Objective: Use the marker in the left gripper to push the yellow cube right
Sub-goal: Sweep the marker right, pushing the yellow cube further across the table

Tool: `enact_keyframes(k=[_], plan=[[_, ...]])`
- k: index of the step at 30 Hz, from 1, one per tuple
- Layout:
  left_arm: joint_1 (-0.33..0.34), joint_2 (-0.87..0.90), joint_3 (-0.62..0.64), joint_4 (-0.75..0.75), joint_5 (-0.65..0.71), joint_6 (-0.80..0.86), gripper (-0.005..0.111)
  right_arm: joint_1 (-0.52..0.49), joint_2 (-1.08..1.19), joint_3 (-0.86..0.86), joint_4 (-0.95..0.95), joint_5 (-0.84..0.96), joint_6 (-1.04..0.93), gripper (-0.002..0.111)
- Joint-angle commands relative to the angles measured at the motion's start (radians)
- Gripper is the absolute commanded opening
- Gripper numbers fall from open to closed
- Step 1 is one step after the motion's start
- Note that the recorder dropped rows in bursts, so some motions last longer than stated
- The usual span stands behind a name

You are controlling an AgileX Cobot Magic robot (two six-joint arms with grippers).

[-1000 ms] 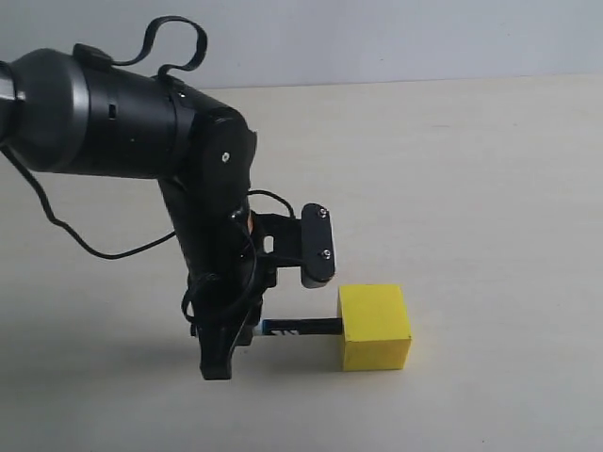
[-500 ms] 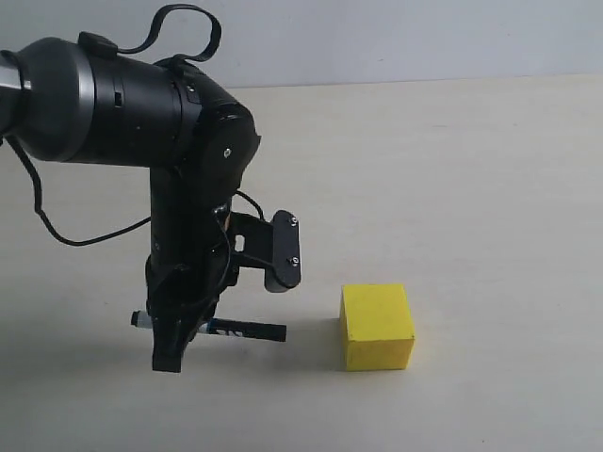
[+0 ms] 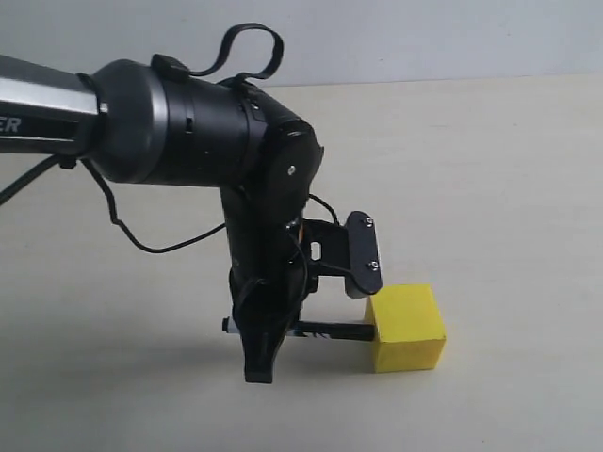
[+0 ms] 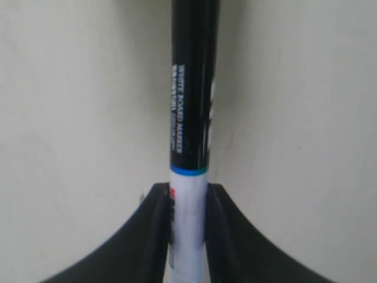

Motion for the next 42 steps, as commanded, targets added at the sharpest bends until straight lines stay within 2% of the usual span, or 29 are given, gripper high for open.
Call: enact_keyframes(k=[1,6,11,16,21,27,32,38,42], plan=[[-0.013,0.016,-0.045,0.000,0.063,0.004,0.000,-0.003,-0.006,0.005,-0.005,-0.008,-0.009,0.002],[0.034,0.011,-0.047,0.016,0.129,-0.023,0.000,-0.003,-0.006,0.005,-0.005,-0.008,-0.009,0.002],[0.075,0.011,-0.047,0.016,0.122,-0.067,0.000,-0.003,-0.006,0.005,-0.005,-0.008,-0.009,0.002],[0.055,0.018,-0.047,0.016,0.058,-0.063,0.000,-0.003,-0.006,0.005,-0.005,-0.008,-0.009,0.002],[0.002,0.050,-0.061,0.012,-0.040,-0.043,0.000,-0.003,-0.006,0.005,-0.005,-0.008,-0.009,0.002],[-0.066,0.084,-0.140,0.016,-0.014,-0.040,0.000,-0.003,-0.006,0.005,-0.005,-0.008,-0.009,0.002],[-0.049,0.084,-0.159,0.030,0.054,-0.044,0.000,-0.003,-0.006,0.005,-0.005,-0.008,-0.009,0.002],[0.008,0.084,-0.159,0.044,0.127,-0.094,0.000,-0.003,-0.006,0.005,-0.005,-0.008,-0.009,0.002],[0.012,0.084,-0.159,0.044,0.118,-0.094,0.000,-0.003,-0.006,0.005,-0.005,-0.008,-0.009,0.002]])
